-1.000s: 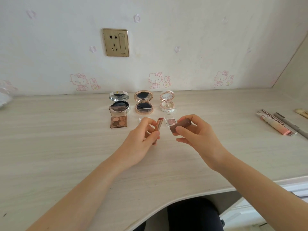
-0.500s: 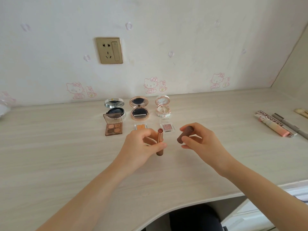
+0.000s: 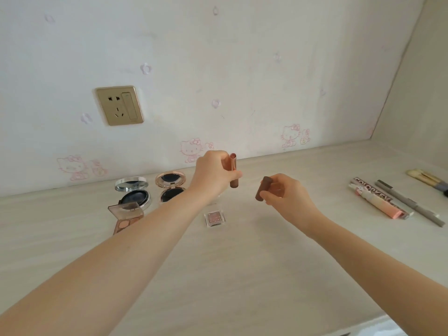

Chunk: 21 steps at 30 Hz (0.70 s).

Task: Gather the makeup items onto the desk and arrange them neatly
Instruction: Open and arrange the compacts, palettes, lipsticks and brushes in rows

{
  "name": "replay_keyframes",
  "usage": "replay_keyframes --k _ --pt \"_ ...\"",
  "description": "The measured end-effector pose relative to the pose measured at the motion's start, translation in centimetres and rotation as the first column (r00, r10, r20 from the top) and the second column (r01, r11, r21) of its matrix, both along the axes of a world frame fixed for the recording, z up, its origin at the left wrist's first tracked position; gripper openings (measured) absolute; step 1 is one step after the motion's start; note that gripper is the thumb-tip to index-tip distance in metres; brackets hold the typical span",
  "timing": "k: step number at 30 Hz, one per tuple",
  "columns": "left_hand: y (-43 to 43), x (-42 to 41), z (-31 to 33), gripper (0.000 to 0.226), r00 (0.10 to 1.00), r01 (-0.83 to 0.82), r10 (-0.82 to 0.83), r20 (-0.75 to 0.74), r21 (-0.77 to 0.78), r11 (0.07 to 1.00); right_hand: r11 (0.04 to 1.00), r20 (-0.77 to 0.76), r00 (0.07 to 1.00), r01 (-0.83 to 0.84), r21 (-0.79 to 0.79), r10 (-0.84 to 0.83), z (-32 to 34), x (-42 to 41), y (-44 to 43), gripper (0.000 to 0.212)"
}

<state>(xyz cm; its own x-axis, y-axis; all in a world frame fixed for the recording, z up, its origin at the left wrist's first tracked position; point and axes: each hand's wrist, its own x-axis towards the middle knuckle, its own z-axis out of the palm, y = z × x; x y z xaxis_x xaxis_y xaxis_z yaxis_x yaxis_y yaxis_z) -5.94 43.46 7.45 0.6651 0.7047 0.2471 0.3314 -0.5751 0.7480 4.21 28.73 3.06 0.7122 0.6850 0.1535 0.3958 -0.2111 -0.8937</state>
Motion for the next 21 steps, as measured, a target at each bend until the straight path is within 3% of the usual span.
replay_keyframes --k 7,21 --pt "0.0 4.4 -1.7 0.019 0.977 -0.137 0.147 -0.157 0.076 0.988 0.995 0.102 0.995 0.024 -0.097 -0.014 -1.3 3.6 3.1 0.013" --pt "2.1 6.5 -3.8 0.022 0.977 -0.14 0.152 -0.147 0.088 0.986 0.989 0.172 0.985 0.014 -0.15 0.012 -3.1 5.8 7.4 0.022"
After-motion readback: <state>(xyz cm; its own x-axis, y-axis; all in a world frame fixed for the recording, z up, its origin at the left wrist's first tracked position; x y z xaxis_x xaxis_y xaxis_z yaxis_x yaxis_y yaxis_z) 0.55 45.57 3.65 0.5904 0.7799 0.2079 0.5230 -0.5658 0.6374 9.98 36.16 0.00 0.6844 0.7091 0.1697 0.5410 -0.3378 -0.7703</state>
